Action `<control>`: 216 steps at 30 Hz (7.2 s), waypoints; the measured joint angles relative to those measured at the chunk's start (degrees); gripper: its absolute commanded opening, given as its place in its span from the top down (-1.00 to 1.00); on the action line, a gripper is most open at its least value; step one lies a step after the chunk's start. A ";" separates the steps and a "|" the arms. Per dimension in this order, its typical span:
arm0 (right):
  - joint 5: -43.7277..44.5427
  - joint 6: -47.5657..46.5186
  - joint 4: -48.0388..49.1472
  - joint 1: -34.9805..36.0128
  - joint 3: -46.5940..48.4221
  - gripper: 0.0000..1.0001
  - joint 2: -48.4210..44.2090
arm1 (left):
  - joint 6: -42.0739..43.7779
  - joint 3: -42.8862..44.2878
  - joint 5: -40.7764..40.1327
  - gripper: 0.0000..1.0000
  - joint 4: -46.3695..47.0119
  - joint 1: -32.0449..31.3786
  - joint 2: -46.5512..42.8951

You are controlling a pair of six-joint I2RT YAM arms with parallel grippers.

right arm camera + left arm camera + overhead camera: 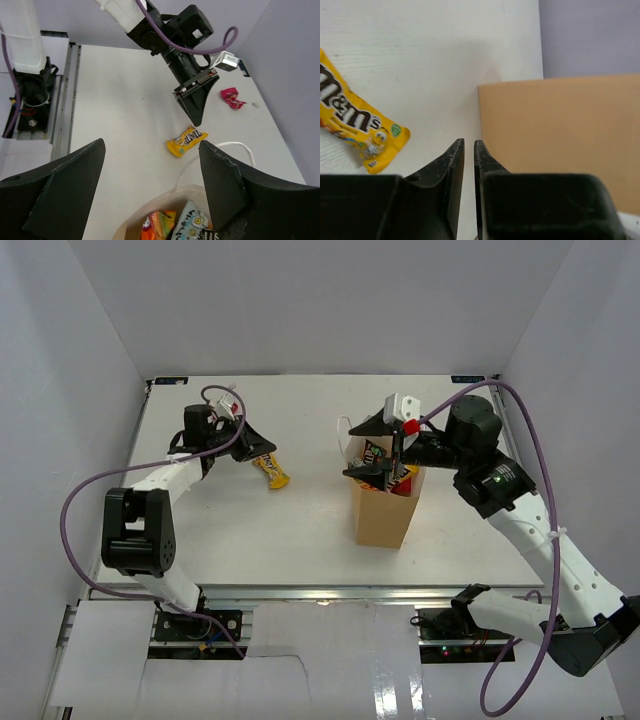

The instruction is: Place the snacks into the paper bag

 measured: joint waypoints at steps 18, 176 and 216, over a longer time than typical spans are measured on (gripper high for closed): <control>2.16 1.03 -0.15 6.03 0.09 -0.61 3.69 | -7.21 -1.86 -19.15 -0.54 -16.17 -1.68 -2.49; 6.45 1.84 2.91 -12.83 -3.37 -0.74 -2.10 | -36.15 54.80 -37.94 0.50 -20.74 11.08 46.58; -5.33 -26.73 -11.76 11.54 9.03 -0.82 8.57 | -11.45 -21.59 10.27 1.00 12.96 14.62 -13.55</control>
